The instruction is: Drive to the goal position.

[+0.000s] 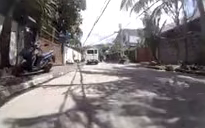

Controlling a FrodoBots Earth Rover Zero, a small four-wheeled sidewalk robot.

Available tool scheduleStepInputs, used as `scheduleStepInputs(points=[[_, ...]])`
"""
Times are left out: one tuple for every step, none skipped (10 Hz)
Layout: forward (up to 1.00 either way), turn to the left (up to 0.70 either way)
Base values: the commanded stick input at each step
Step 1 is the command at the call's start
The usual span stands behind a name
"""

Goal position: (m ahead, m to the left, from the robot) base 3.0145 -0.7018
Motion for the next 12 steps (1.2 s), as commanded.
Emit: scheduleStepInputs(points=[[0.85, 0.00], [0.85, 0.00], [0.85, 0.00], [0.85, 0.00], [0.85, 0.00], [0.85, 0.00], [0.85, 0.00], [0.85, 0.00], [0.85, 0.00], [0.85, 0.00], [0.85, 0.00], [0.85, 0.00]])
